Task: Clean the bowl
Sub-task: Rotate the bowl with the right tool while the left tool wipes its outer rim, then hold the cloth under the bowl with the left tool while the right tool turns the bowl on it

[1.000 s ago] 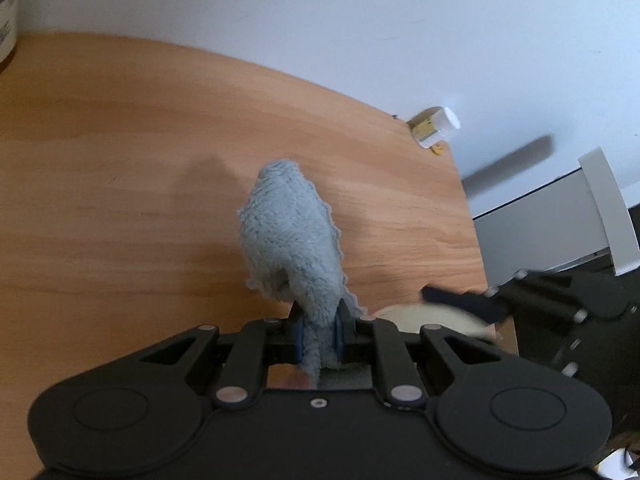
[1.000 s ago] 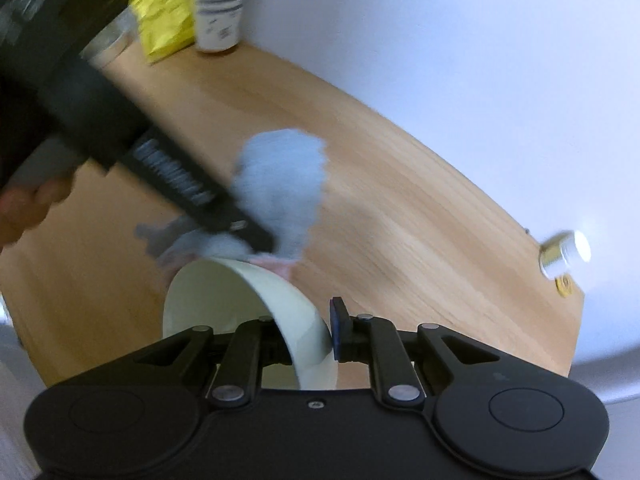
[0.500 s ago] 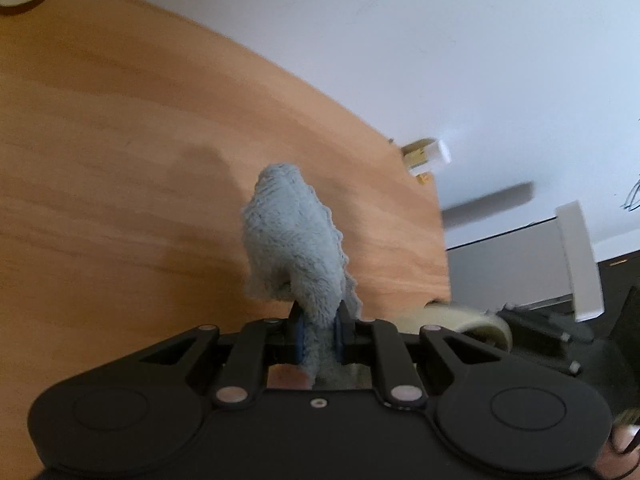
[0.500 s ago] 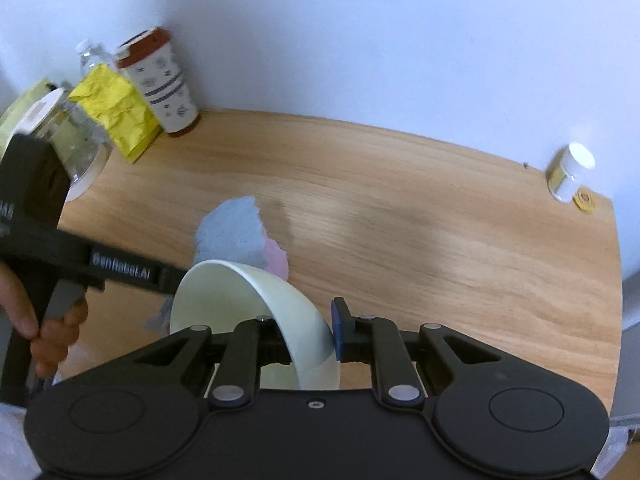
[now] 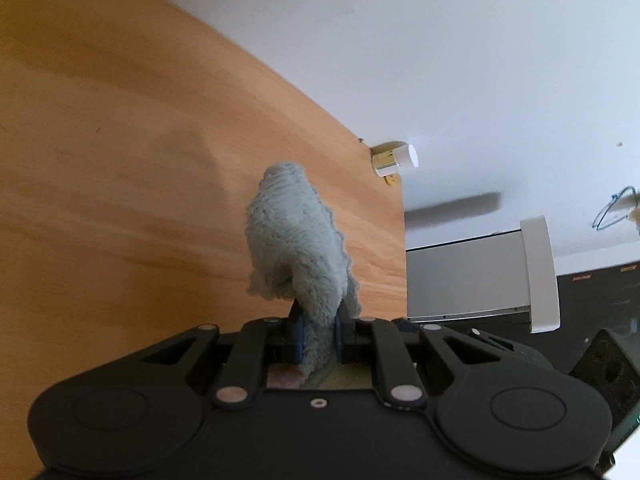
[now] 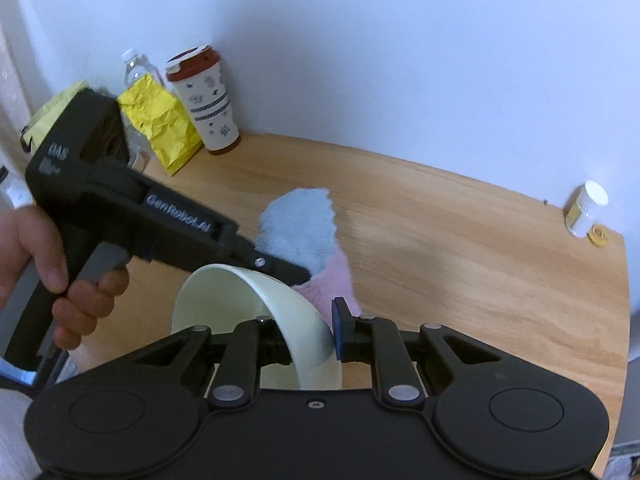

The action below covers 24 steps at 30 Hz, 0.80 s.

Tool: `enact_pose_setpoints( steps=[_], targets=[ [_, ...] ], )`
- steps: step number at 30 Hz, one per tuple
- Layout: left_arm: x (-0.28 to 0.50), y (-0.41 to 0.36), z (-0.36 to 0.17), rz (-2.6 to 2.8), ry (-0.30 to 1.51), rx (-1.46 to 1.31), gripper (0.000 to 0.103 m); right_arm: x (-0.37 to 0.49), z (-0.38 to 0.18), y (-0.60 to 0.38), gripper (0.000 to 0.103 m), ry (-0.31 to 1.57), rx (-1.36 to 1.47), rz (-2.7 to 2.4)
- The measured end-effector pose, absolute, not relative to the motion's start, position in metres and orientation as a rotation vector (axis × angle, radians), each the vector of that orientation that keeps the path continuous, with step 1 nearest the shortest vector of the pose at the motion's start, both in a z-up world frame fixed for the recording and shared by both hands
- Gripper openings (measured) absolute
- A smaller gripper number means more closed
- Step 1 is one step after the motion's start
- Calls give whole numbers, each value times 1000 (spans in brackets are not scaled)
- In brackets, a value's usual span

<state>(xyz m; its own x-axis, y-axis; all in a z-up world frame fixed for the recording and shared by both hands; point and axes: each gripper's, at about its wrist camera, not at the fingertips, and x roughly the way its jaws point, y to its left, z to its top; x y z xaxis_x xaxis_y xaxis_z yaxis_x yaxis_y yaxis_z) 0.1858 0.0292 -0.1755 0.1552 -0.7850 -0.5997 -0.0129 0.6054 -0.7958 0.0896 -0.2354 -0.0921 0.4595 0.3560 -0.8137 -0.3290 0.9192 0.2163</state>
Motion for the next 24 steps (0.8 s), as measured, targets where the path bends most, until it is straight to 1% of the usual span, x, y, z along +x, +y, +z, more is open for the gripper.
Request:
enact_pose_setpoints(
  steps=[4,6,10,15,19,22,24],
  targets=[
    [179,37,-188,-621,1326,-824,13,99,-99,-248,19,1034,140,383],
    [175,40,-192,-624,1325,-847,12,105,-101,-263,20,1047,240,353],
    [170,31,-184,-673,1297,-731,12,112,-107,-285,20,1052,400,321],
    [163,19,-173,-731,1255,-582,13,124,-114,-299,19,1055,480,311],
    [149,0,-147,-811,1145,-295,12,131,-120,-303,20,1055,515,311],
    [140,-11,-135,-840,1082,-162,12,132,-125,-306,19,1040,566,321],
    [137,-15,-131,-845,1055,-125,12,132,-128,-308,20,1047,609,310]
  ],
)
